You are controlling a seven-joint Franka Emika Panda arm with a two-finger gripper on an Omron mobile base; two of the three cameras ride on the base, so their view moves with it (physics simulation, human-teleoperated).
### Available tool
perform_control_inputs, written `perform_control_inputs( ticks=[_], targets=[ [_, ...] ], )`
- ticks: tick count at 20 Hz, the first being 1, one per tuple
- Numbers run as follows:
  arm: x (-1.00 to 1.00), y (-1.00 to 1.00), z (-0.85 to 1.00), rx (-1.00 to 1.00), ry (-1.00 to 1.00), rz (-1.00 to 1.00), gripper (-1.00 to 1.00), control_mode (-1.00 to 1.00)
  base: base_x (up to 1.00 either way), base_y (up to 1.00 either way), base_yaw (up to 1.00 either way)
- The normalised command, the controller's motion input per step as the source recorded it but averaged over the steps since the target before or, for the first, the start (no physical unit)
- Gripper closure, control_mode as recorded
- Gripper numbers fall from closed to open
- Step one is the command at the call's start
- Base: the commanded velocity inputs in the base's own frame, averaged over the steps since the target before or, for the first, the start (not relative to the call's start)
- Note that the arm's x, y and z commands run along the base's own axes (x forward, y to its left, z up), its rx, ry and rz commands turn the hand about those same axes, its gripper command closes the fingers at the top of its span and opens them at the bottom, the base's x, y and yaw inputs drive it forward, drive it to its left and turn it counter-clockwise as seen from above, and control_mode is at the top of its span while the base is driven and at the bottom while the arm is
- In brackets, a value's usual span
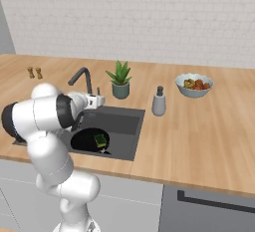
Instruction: Pick the pan and sponge and place them into the sink. Then turn on the water.
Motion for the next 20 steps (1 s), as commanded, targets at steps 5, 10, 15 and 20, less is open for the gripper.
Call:
perform_control_inputs(
  ticks=[5, 10, 15, 20],
  targets=[
    [0.23, 0.00, -0.10, 0.00, -0.04, 0.01, -1.00, -1.00, 0.00, 0.00, 0.00],
    [0.17, 0.00, -0.28, 0.00, -0.05, 0.02, -1.00, -1.00, 0.00, 0.00, 0.00],
    [0.10, -0.06, -0.46, 0.02, -0.08, 0.05, -1.00, -1.00, 0.00, 0.00, 0.00],
    [0.15, -0.17, -0.42, 0.04, -0.09, 0.07, -1.00, -1.00, 0.00, 0.00, 0.00]
  ],
)
